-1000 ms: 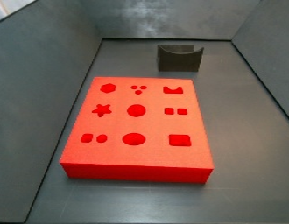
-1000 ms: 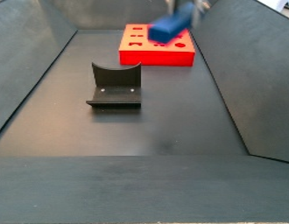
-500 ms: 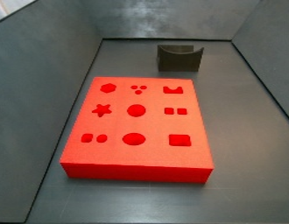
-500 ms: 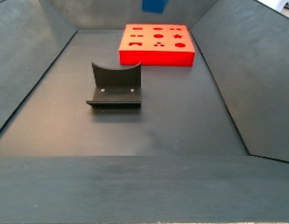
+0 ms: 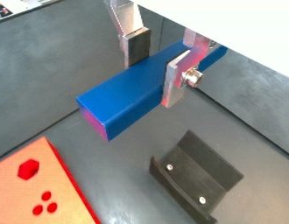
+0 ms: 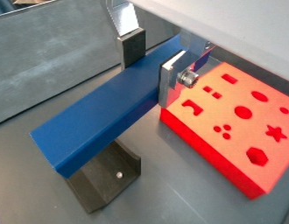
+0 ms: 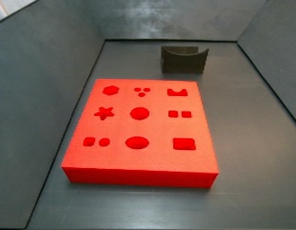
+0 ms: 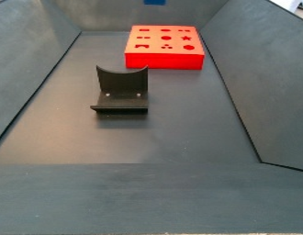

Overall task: Pick up the rectangle object. Move up. Place the rectangle object on the fixture. Regrasp the rectangle object. Move to above the board. Insert the rectangle object.
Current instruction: Place the rectangle object on the fixture.

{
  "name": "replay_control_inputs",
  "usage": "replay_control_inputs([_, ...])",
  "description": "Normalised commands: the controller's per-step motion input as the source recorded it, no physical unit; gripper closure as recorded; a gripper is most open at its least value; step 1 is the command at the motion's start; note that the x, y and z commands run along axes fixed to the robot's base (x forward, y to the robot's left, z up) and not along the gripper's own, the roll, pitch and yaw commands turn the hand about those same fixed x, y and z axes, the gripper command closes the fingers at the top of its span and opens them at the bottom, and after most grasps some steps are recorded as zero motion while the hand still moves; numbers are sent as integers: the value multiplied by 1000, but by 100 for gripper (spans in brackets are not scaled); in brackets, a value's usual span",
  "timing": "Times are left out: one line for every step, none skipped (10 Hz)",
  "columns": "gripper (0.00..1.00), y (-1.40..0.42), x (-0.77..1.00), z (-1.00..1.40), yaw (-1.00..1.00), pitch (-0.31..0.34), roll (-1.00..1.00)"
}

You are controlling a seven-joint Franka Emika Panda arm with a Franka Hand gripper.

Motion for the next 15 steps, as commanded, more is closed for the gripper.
replay_control_inputs([100, -85, 990, 49, 111, 179, -82])
replay_control_inputs([100, 537, 939, -1000, -121, -40, -1000])
replay_control_inputs([100, 552, 856, -1000, -131, -45, -1000])
replay_control_inputs([100, 425, 773, -808, -143, -59, -1000])
replay_control_inputs([100, 247, 685, -606, -140, -57, -1000])
replay_control_inputs([100, 109, 573, -335, -139, -60, -1000])
replay_control_inputs([100, 93, 513, -199, -139, -61, -1000])
replay_control_inputs([100, 70, 357, -32, -132, -29, -1000])
replay_control_inputs([100, 63, 259, -10, -126, -10, -1000])
replay_control_inputs([100, 53, 148, -19, -108, 9, -886])
replay_control_inputs([100, 51, 98, -21, -96, 15, -771])
replay_control_inputs([100, 49, 51, -12, -81, 5, -530])
replay_control_inputs([100, 41, 53, -12, -72, 2, -348])
replay_control_inputs([100, 130, 129, -1000, -14, 246, -1000])
replay_control_inputs([100, 132, 131, -1000, -17, 254, -1000])
